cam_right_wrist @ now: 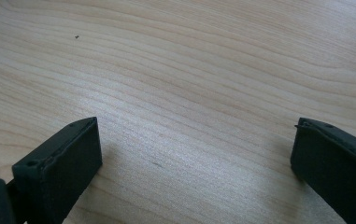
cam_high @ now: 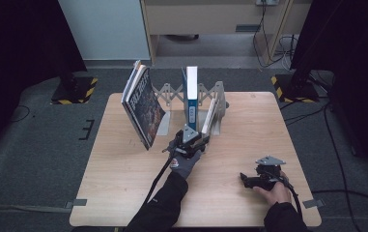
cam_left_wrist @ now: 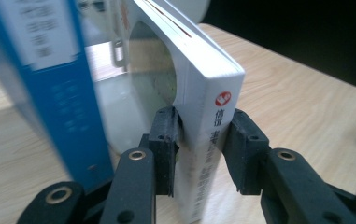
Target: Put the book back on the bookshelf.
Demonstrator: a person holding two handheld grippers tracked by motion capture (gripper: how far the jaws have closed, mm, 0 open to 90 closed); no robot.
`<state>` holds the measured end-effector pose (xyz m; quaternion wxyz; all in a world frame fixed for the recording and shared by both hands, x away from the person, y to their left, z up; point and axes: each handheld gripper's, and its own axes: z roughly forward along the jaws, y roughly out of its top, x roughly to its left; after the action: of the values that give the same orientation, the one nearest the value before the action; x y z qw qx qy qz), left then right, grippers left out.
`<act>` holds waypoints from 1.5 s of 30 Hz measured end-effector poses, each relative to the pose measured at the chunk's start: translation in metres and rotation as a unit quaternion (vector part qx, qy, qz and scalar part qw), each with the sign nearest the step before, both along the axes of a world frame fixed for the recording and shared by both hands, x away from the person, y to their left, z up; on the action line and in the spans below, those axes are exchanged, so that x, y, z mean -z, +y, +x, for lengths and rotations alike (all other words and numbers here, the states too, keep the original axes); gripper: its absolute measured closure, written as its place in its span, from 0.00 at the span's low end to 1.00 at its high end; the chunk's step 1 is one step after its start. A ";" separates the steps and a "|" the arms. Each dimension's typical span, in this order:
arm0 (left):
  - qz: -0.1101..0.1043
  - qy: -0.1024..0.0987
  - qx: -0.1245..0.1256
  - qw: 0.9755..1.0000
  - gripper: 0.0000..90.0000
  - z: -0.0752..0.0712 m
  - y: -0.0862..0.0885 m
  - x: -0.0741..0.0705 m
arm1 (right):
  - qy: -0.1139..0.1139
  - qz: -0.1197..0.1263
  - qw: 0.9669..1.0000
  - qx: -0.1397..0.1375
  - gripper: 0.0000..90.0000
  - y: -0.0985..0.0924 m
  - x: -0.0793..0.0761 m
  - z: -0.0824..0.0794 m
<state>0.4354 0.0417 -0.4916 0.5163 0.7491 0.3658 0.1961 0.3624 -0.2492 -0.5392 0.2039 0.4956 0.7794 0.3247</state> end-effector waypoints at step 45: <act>0.006 0.022 0.005 1.000 0.75 0.024 -0.021 -0.007 | 0.001 0.000 1.000 0.000 0.03 0.000 0.000 0.000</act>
<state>0.4594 0.0202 -0.4842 0.5049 0.7579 0.3723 0.1792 0.3623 -0.2491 -0.5389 0.2026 0.4963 0.7794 0.3244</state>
